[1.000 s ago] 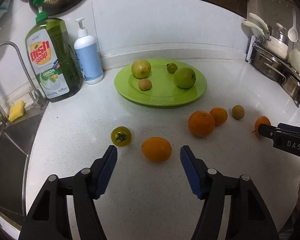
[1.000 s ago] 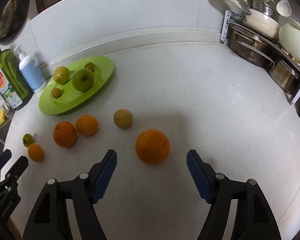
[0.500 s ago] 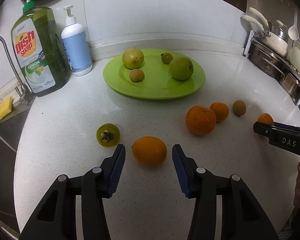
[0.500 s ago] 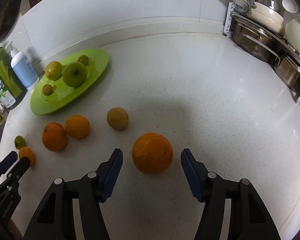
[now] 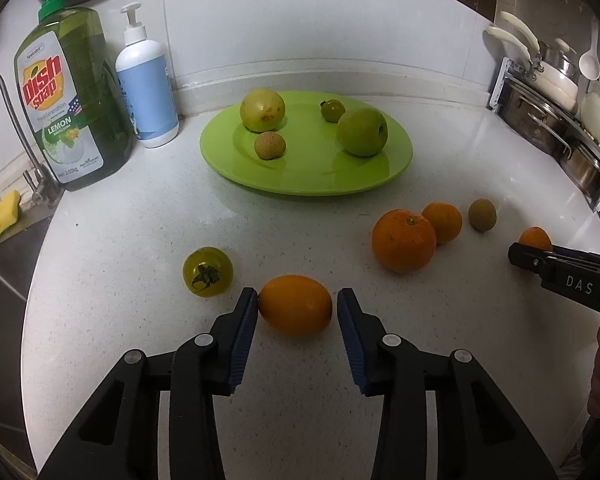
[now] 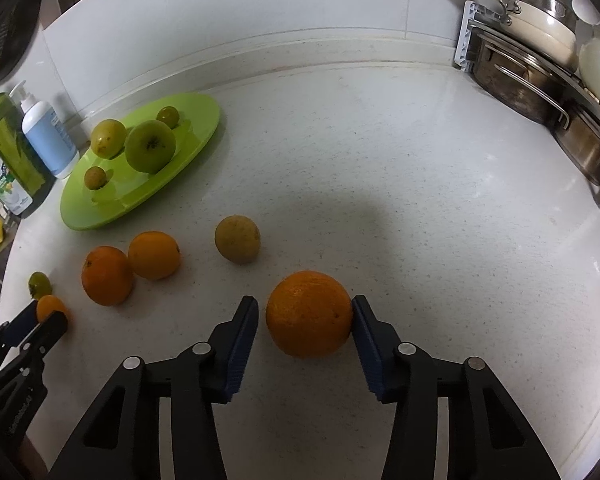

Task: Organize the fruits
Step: 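Close the left gripper on the large orange while the right grasps another orange, then carry both oranges in the left and right grippers over the green plate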

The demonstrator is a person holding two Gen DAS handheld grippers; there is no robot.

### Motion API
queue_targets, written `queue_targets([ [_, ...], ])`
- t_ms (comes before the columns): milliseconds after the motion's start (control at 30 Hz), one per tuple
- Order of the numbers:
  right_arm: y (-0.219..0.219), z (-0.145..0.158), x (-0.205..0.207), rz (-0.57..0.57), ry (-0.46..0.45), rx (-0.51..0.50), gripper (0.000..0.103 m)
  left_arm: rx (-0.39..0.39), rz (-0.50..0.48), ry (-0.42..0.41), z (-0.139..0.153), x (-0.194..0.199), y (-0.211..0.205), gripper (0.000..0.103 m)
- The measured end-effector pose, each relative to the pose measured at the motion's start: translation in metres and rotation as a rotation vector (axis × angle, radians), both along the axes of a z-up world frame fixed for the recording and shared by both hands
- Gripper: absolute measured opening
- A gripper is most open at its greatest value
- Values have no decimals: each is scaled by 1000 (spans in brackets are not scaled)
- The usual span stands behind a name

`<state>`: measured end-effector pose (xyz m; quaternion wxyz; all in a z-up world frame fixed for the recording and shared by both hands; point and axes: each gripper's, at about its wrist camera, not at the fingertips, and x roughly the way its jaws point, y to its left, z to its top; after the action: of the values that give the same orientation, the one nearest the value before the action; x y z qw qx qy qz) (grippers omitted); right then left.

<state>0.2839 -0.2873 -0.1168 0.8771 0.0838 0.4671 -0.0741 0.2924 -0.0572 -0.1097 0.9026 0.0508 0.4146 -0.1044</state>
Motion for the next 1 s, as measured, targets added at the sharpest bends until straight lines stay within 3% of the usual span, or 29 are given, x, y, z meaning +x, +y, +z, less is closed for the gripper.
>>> queue_targets([
  [567, 6, 4, -3, 38, -12, 11, 42, -4, -10, -8, 4, -2, 0, 38],
  [1000, 17, 22, -16, 103, -66, 26, 42, -12, -7, -75, 30, -23, 1, 38],
])
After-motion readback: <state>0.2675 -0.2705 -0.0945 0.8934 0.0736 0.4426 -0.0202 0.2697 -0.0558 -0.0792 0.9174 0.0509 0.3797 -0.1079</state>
